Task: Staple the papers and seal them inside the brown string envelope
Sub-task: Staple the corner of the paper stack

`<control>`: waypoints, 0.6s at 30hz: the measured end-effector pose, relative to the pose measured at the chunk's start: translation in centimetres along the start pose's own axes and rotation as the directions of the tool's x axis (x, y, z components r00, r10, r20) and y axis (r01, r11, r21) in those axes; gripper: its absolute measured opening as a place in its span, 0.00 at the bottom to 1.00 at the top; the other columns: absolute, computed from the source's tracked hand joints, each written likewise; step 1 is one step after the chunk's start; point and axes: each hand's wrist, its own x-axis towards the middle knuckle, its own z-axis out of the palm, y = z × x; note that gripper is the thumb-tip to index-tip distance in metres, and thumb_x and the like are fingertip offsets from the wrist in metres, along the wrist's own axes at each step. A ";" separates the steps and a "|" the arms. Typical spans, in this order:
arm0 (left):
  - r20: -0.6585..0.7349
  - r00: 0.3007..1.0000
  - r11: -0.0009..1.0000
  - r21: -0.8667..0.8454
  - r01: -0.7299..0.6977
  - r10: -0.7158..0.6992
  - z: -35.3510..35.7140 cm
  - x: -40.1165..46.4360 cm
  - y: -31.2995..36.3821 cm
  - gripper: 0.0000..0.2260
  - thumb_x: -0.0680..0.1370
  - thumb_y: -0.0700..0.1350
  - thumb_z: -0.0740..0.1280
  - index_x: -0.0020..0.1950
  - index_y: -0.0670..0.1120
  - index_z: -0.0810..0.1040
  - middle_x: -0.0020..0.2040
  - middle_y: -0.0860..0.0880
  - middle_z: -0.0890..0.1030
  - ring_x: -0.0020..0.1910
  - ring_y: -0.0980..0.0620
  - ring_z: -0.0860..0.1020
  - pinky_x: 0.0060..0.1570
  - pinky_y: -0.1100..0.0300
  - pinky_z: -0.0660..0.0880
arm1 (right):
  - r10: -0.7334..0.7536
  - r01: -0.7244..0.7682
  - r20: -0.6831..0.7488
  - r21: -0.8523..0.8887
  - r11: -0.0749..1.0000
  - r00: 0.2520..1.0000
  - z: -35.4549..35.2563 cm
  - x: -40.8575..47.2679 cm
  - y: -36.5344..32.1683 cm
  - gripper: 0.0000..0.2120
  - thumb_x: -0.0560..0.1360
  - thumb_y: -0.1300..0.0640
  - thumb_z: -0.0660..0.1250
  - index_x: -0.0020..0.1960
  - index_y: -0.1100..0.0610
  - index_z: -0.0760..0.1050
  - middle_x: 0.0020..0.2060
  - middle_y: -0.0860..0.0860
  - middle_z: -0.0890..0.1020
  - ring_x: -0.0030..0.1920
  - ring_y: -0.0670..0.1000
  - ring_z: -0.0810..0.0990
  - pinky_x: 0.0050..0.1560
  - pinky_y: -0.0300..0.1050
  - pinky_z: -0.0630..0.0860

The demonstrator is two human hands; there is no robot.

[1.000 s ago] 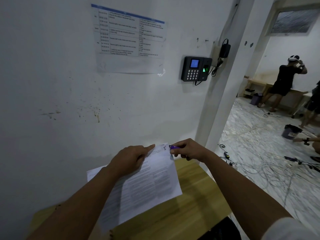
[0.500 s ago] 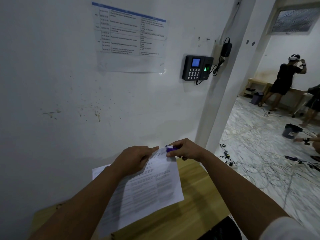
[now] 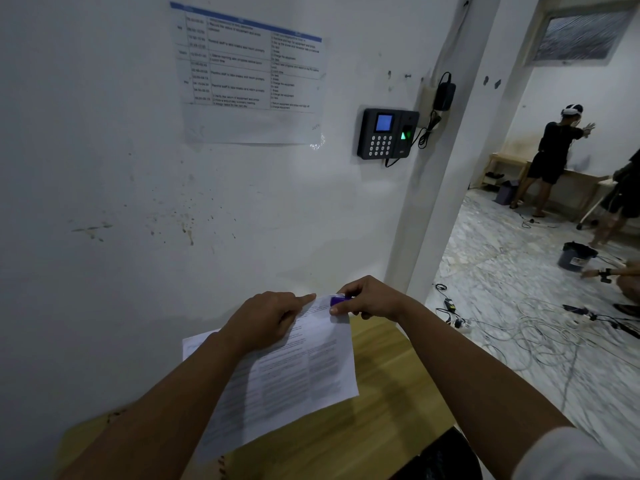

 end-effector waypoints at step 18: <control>0.056 0.998 0.997 -0.058 0.042 -0.039 3.1 1.0 0.1 0.23 0.79 0.50 0.53 0.74 0.57 0.72 0.46 0.52 0.84 0.40 0.55 0.76 0.40 0.56 0.74 | 0.143 -0.147 0.054 0.072 0.987 0.988 -1.3 0.1 2.8 0.18 0.67 0.45 0.80 0.51 0.55 0.86 0.37 0.53 0.78 0.37 0.50 0.71 0.32 0.42 0.66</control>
